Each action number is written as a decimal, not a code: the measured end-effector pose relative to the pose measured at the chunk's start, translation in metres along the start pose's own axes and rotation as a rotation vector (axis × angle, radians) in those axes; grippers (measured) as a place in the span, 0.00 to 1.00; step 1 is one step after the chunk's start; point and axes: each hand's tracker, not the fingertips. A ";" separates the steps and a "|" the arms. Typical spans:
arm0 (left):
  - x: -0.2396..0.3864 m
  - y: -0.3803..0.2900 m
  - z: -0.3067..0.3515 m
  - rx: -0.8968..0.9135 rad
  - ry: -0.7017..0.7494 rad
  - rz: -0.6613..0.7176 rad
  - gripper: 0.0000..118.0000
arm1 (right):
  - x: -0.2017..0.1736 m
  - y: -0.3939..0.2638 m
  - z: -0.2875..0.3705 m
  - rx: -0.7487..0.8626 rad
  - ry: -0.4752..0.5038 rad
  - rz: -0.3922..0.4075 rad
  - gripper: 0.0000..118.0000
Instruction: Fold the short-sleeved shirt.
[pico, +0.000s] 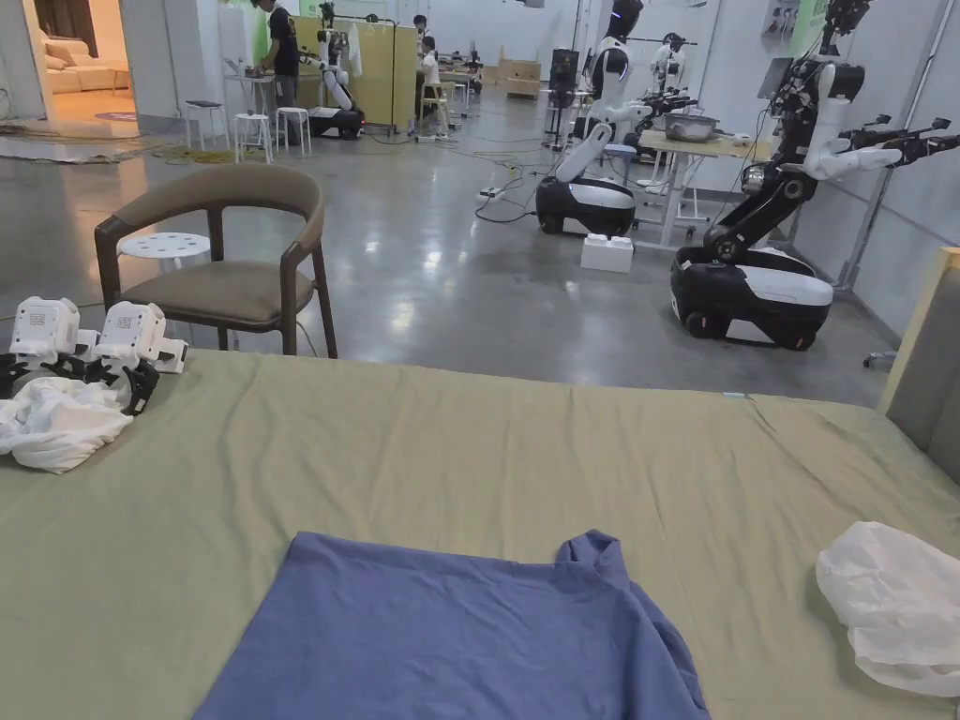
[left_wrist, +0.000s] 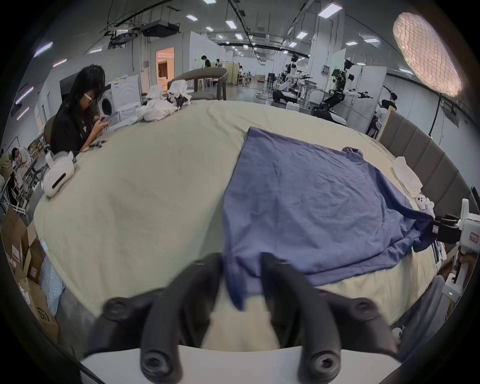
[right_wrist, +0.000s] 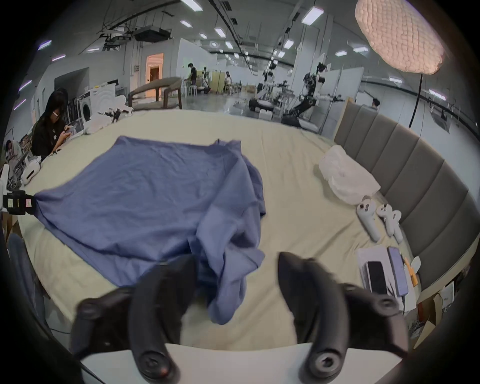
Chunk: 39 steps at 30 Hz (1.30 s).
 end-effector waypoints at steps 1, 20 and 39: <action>0.003 0.005 0.000 0.012 0.001 -0.009 0.50 | -0.003 0.005 0.004 0.040 -0.004 -0.002 0.64; 0.095 0.126 0.061 0.674 0.055 -0.124 0.15 | -0.043 0.136 0.052 0.624 -0.061 -0.181 0.21; 0.048 0.138 -0.066 0.261 -0.016 -0.067 0.00 | -0.047 0.118 -0.003 0.494 0.039 -0.135 0.00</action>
